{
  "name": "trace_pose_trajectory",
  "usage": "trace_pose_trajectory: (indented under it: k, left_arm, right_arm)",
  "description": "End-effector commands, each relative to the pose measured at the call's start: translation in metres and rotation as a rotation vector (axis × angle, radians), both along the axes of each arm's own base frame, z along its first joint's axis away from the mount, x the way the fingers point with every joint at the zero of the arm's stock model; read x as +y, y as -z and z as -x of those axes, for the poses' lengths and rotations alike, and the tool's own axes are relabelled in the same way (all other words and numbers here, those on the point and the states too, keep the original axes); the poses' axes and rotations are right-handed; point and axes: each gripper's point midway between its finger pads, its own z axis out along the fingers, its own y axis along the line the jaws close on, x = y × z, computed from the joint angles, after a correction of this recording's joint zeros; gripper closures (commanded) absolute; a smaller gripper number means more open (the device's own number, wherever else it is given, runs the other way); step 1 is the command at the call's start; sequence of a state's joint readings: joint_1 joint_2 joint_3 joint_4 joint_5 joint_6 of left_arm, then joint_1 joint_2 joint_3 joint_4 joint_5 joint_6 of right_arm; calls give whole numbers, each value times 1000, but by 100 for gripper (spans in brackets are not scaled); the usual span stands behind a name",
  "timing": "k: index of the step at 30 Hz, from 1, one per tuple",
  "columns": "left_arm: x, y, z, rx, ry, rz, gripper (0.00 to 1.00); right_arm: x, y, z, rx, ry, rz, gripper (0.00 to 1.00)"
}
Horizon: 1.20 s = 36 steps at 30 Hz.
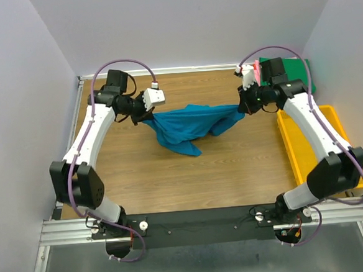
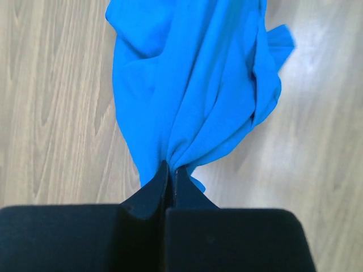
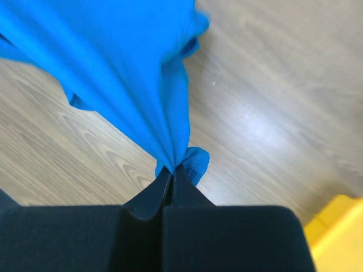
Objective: Fold and stack the t-shirts
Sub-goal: Flatten out the tshirt
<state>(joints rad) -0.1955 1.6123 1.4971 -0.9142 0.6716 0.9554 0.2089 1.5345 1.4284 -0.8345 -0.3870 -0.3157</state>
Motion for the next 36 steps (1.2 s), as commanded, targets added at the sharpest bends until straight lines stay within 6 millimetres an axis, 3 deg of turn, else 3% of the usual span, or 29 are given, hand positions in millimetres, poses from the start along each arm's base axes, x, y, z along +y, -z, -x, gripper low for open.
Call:
trace_pose_trajectory:
  k: [1, 5, 8, 9, 11, 13, 14, 15, 16, 17, 18, 19, 20, 21, 22, 24, 25, 26, 27, 28, 29, 30, 31, 32, 33, 34, 35, 36]
  left_arm:
    - [9, -49, 41, -57, 22, 34, 100]
    - [12, -98, 46, -193, -46, 81, 100]
    - [15, -144, 31, -315, -148, 139, 100]
    - [18, -167, 16, -403, -191, 159, 100]
    - [19, -192, -4, -479, -259, 206, 100]
    - [19, -205, -22, -506, -293, 232, 100]
    - [15, -193, -42, -466, -305, 230, 100]
    - [11, -218, -51, -505, -302, 254, 100]
    - [6, -201, -77, -450, -307, 246, 100]
    - [2, -205, -88, -431, -314, 262, 100]
    - [0, -244, -90, -483, -305, 298, 100]
    - [-7, -229, -112, -435, -302, 296, 100]
    - [-10, -237, -117, -437, -290, 311, 100]
    - [-18, -272, -104, -482, -233, 361, 100]
    - [-25, -269, -108, -467, -197, 375, 100]
    - [-39, -275, -92, -468, -79, 415, 100]
    - [-40, -289, -74, -500, -41, 434, 100]
    - [-42, -289, -68, -510, -18, 440, 100]
    - [-45, -266, -74, -485, -2, 438, 100]
    - [-42, -275, -60, -539, 20, 430, 100]
    - [-41, -267, -59, -539, 27, 419, 100]
    - [-41, -242, -61, -487, 20, 400, 100]
    - [-38, -234, -60, -482, 22, 382, 100]
    - [-36, -211, -58, -415, 14, 356, 95]
    - [-34, -197, -59, -382, 6, 333, 87]
    - [-31, -179, -61, -341, -6, 306, 77]
    - [-19, -154, -62, -278, -37, 258, 51]
    - [-12, -140, -62, -236, -47, 245, 27]
  right_arm:
    - [-16, -65, 17, -154, -7, 20, 100]
    - [-27, -114, 28, -281, 14, 45, 99]
    - [-39, -153, 27, -394, 62, 77, 100]
    - [-45, -161, 24, -420, 91, 104, 100]
    - [-55, -182, 12, -480, 143, 138, 100]
    - [-59, -191, 1, -509, 160, 164, 99]
    - [-61, -193, -4, -520, 167, 178, 99]
    - [-65, -196, -15, -530, 184, 200, 99]
    - [-67, -199, -20, -542, 189, 220, 99]
    - [-71, -204, -25, -556, 202, 236, 99]
    - [-73, -207, -30, -564, 212, 250, 100]
    - [-79, -221, -35, -600, 241, 278, 99]
    - [-81, -228, -37, -616, 249, 285, 100]
    - [-85, -247, -34, -664, 264, 289, 99]
    - [-86, -254, -33, -681, 270, 289, 100]
    - [-82, -264, -24, -701, 249, 258, 99]
    - [-79, -264, -10, -682, 223, 246, 99]
    - [-69, -258, -2, -654, 164, 211, 100]
    - [-61, -251, 7, -621, 118, 180, 99]
    - [-41, -227, 26, -514, 20, 105, 99]
    - [-29, -211, 37, -447, -41, 67, 99]
    - [-18, -195, 49, -380, -89, 31, 99]
    - [0, -161, 66, -251, -149, -22, 99]
    - [8, -146, 74, -200, -179, -41, 99]
    - [14, -129, 82, -146, -206, -58, 99]
    - [26, -119, 93, -98, -259, -111, 87]
    - [34, -95, 109, -9, -311, -131, 73]
    - [45, -90, 129, 59, -378, -183, 53]
